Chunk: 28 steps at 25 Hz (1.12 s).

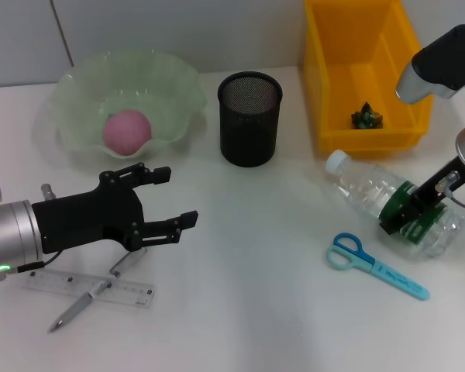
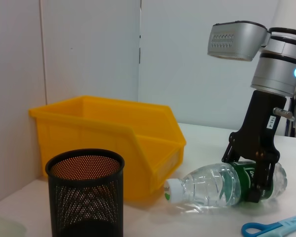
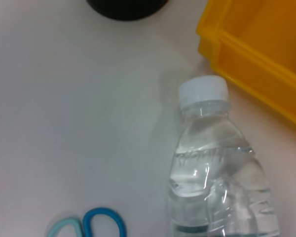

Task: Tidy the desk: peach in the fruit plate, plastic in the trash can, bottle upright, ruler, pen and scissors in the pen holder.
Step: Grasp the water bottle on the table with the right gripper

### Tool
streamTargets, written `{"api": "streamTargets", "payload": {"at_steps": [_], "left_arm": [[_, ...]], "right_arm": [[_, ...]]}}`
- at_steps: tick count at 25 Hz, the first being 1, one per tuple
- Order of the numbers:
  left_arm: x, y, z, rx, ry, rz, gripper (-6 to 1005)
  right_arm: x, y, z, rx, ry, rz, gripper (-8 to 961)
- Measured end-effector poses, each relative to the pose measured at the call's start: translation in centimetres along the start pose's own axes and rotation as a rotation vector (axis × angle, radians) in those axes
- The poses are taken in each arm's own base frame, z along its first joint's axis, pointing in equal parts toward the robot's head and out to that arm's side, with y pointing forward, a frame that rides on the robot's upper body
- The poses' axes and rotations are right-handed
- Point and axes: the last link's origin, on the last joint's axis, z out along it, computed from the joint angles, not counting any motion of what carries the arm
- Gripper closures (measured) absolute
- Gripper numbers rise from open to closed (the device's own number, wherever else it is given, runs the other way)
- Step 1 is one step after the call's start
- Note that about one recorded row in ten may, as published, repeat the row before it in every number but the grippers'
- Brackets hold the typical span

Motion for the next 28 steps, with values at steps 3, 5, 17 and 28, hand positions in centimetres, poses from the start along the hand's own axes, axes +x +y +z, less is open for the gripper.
{"api": "streamTargets", "payload": {"at_steps": [3, 5, 17, 28], "left_arm": [[0.0, 0.01, 0.0, -0.001, 0.0, 0.0, 165], [0.0, 0.01, 0.0, -0.001, 0.0, 0.0, 165], [0.01, -0.01, -0.06, -0.002, -0.001, 0.001, 166], [-0.03, 0.01, -0.16, -0.004, -0.003, 0.002, 168]], "right_arm": [[-0.06, -0.05, 0.06, 0.003, -0.004, 0.001, 146], [-0.04, -0.06, 0.13, 0.003, -0.004, 0.002, 147], [-0.1, 0.15, 0.64, -0.008, 0.005, 0.003, 152], [-0.37, 0.5, 0.82, -0.007, 0.014, -0.018, 159]]}}
